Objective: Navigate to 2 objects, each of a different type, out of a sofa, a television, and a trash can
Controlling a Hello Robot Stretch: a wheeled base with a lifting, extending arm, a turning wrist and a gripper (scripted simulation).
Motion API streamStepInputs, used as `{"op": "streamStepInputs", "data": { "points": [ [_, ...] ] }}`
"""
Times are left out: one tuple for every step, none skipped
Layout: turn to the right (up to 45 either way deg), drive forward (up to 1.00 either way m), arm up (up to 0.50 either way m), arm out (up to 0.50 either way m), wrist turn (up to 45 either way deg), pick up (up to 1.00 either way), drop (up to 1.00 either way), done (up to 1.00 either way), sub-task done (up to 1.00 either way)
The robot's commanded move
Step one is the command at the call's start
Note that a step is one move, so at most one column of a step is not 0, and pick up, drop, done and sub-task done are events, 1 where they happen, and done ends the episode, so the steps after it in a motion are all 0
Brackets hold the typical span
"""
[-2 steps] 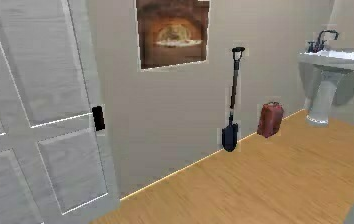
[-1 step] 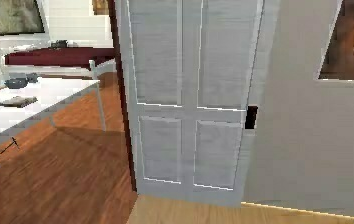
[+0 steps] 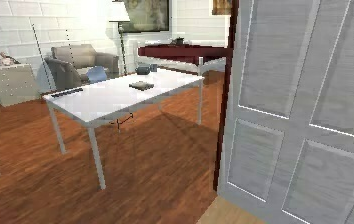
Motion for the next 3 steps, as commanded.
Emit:
{"op": "streamStepInputs", "data": {
  "points": [
    [0.0,1.0,0.0,0.0,0.0,0.0,0.0,0.0,0.0],
    [-3.0,0.0,0.0,0.0,0.0,0.0,0.0,0.0,0.0],
    [0.0,0.35,0.0,0.0,0.0,0.0,0.0,0.0,0.0]
  ]
}}
